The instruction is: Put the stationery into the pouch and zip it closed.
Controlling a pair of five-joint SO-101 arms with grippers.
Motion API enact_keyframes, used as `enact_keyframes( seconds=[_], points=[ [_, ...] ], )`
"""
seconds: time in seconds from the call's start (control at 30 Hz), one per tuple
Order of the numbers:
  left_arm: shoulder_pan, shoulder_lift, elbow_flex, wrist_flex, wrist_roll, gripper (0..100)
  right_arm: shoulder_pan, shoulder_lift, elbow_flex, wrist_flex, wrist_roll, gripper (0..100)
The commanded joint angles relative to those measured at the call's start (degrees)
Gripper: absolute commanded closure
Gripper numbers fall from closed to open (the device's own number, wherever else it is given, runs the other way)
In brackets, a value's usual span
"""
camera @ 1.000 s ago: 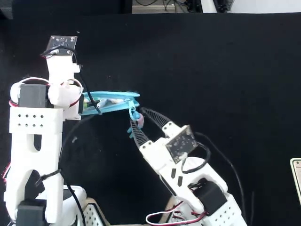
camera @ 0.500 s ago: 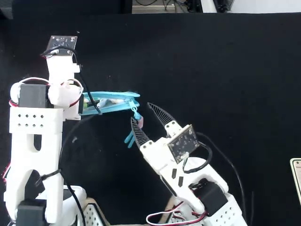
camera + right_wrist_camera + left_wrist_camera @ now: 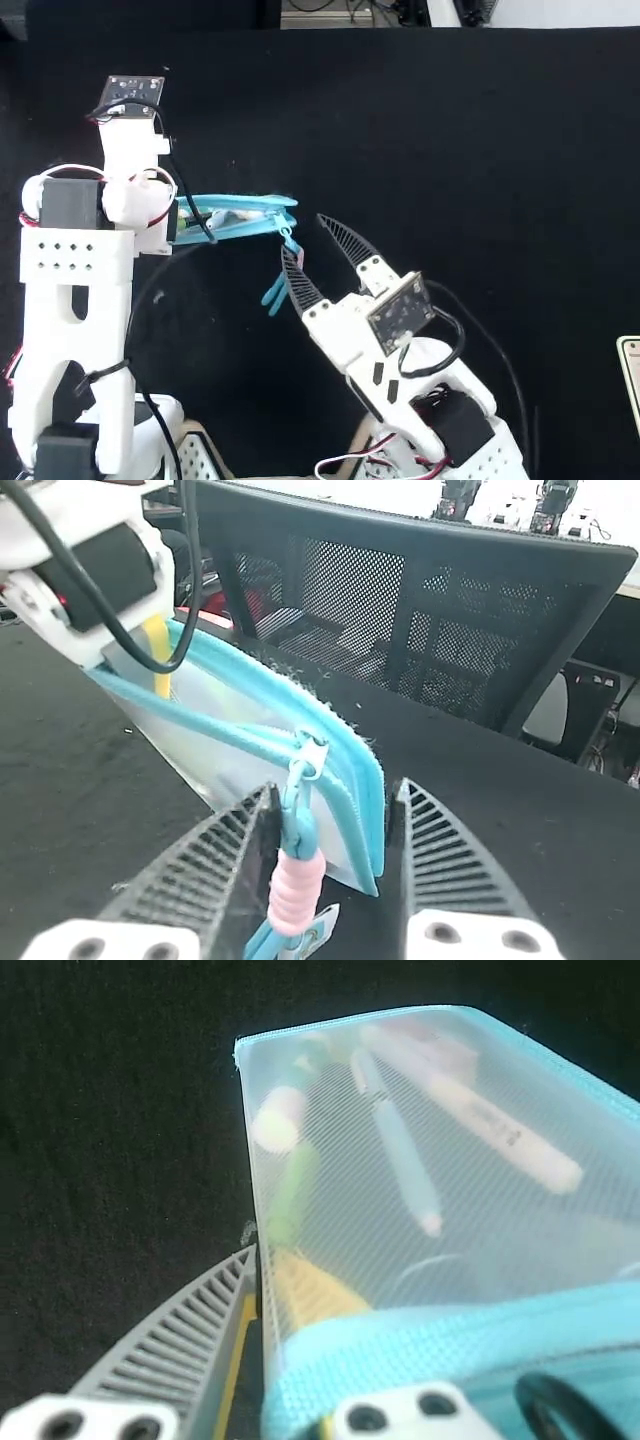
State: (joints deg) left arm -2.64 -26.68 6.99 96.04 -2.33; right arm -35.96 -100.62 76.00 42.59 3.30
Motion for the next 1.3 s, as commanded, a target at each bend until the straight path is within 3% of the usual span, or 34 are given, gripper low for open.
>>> enact_keyframes(
  seconds=[0.0, 0.17, 0.33, 0.6, 0.77, 1.0, 1.27],
  points=[
    [0.57, 0.26, 0.57, 0.18, -0.44, 97, -0.44, -0.04, 0.48, -0.79, 1.05, 82.5],
    [0.57, 0.26, 0.57, 0.18, -0.44, 97, -0.44, -0.04, 3.03, -6.15, 0.97, 83.0],
    [0.57, 0.26, 0.57, 0.18, -0.44, 97, -0.35, -0.4, 2.95, -6.77, 0.97, 91.9],
    [0.57, 0.26, 0.57, 0.18, -0.44, 97, -0.26, 0.04, 3.47, -6.33, 1.32, 89.1],
    [0.57, 0.26, 0.57, 0.18, -0.44, 97, -0.09, -0.04, 3.12, -6.42, 1.49, 98.9],
    [0.57, 0.26, 0.48, 0.18, -0.44, 97, 5.01, -0.04, -2.15, -6.24, 3.78, 98.8],
    [0.57, -0.26, -4.0, 0.18, -0.53, 97, 5.1, 2.68, -6.99, -1.76, 8.53, 98.8]
  ],
)
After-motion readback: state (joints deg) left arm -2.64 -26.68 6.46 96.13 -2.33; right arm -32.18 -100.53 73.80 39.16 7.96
